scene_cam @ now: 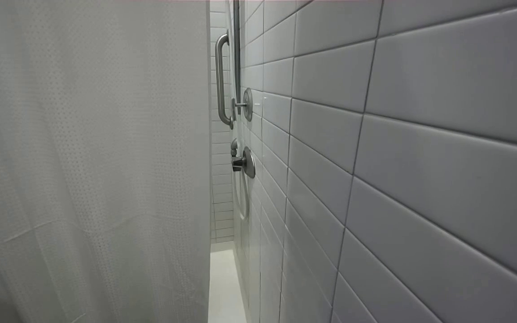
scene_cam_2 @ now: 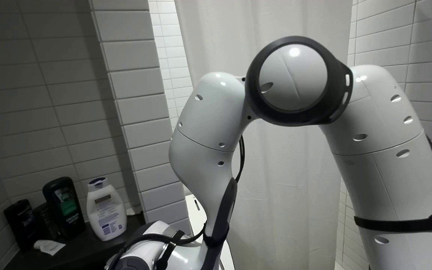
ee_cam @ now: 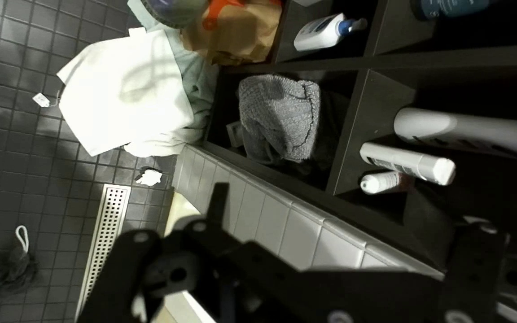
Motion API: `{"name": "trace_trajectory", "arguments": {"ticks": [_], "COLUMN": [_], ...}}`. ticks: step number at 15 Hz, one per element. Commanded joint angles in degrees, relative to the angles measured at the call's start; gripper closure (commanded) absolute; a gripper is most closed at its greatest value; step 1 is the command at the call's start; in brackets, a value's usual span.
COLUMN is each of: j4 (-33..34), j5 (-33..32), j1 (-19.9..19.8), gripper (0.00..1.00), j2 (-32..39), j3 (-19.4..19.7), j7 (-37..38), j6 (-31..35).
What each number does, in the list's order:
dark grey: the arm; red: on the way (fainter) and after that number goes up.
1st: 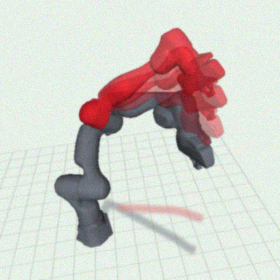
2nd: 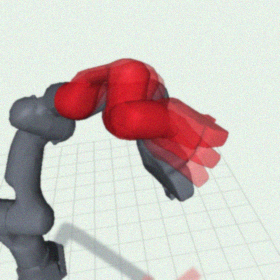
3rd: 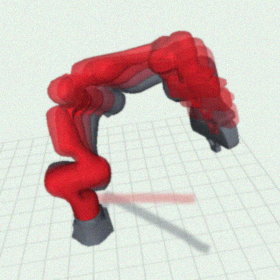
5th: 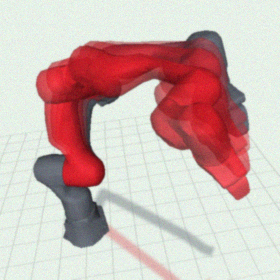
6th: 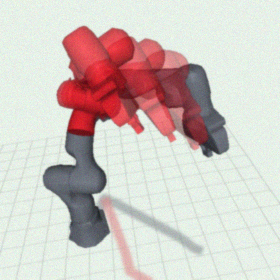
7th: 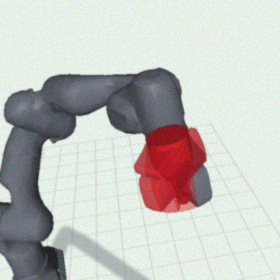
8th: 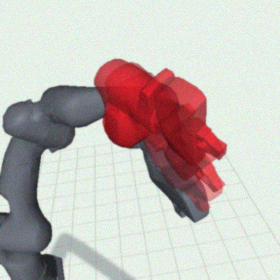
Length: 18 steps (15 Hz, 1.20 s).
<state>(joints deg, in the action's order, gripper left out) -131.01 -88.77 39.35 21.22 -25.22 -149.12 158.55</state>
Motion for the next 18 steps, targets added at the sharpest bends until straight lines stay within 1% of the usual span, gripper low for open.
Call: {"name": "trace_trajectory", "arguments": {"ticks": [1, 3, 6, 7, 9, 13, 14, 15, 18], "j4": [2.5, 4.0, 7.1, 5.0, 6.1, 6.4, 4.4, 4.8, 8.0], "j5": [-3.0, -4.2, -4.8, -3.0, -3.1, -3.1, -3.0, -2.8, -5.3], "j1": [1.3, 2.7, 4.0, 3.6, 4.3, 4.4, 3.1, 1.9, 0.9], "gripper": [0.0, 0.0, 0.0, 0.0, 0.0, 0.0, 0.0, 0.0, 0.0], "j2": [-0.3, -0.4, 0.5, -0.1, -0.1, 0.0, -1.2, -0.2, 1.9], "j3": [-1.4, -2.0, -2.6, -2.3, -2.4, -2.4, -2.0, -2.1, -2.1], "j7": [0.0, 0.0, 0.0, 0.0, 0.0, 0.0, 2.4, 6.5, 12.9], "j6": [-2.9, -4.6, -3.6, -3.8, -3.8, -3.8, -2.1, 1.6, 7.9]}}
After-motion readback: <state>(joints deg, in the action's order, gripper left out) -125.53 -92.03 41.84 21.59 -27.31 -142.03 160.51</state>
